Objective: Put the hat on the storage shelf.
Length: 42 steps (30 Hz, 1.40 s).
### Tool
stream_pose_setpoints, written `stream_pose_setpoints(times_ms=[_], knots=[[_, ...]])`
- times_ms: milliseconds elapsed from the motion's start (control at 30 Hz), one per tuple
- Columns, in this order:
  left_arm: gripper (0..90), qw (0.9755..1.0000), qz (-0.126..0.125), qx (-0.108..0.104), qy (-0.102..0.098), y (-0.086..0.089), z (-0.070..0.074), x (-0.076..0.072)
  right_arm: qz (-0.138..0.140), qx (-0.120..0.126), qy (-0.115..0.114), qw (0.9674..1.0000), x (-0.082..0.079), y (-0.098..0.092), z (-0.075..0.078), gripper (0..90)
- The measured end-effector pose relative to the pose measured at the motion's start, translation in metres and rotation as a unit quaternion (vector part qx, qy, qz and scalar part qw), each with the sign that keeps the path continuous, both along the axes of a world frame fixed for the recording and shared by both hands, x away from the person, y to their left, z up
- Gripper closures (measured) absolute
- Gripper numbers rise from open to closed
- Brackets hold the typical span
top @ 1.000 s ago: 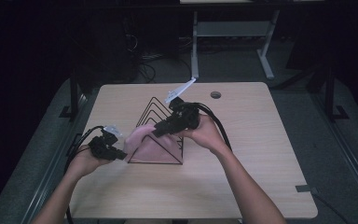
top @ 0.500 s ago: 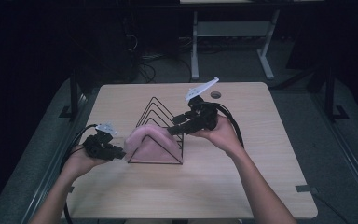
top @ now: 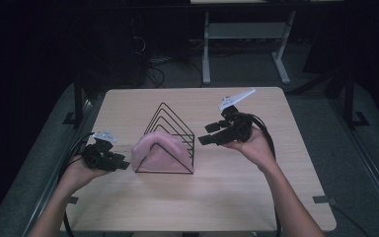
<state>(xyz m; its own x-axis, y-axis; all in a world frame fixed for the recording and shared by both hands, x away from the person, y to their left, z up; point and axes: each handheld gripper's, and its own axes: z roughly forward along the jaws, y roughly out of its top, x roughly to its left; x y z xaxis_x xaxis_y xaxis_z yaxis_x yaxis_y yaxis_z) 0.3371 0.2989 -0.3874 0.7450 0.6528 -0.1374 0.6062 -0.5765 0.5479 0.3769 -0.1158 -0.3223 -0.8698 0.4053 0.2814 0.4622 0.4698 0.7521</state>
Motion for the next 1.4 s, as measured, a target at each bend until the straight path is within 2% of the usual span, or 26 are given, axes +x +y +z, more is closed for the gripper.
stream_pose_setpoints(times_ms=[133,267,400,800,1167,1367,1400], knots=[[53.6,0.9999,0.004,-0.012,0.003,0.002,-0.001,-0.001,-0.018,-0.002,0.001,0.9998,-0.004,-0.016,-0.005,35.8],[50.6,0.9999,0.004,-0.009,0.005,0.002,-0.001,-0.001,-0.029,-0.006,0.002,0.9996,-0.006,-0.027,-0.009,34.3],[48.2,1.0,0.003,-0.009,0.0,0.002,0.0,-0.002,-0.049,-0.006,0.008,0.9988,-0.012,-0.046,-0.015,32.1],[40.5,0.9999,0.012,-0.008,-0.003,0.004,0.0,-0.007,-0.074,-0.01,0.016,0.9971,-0.022,-0.072,-0.025,30.0],[38.0,0.9998,0.018,-0.012,-0.005,0.007,-0.005,-0.012,-0.108,-0.011,0.029,0.9936,-0.038,-0.106,-0.044,29.3],[36.4,0.9992,0.027,-0.022,-0.02,0.008,-0.005,-0.013,-0.126,-0.009,0.035,0.9913,-0.049,-0.125,-0.052,29.2],[35.8,0.9989,0.032,-0.025,-0.023,0.006,-0.005,-0.016,-0.134,-0.011,0.036,0.9902,-0.055,-0.133,-0.055,28.8]])
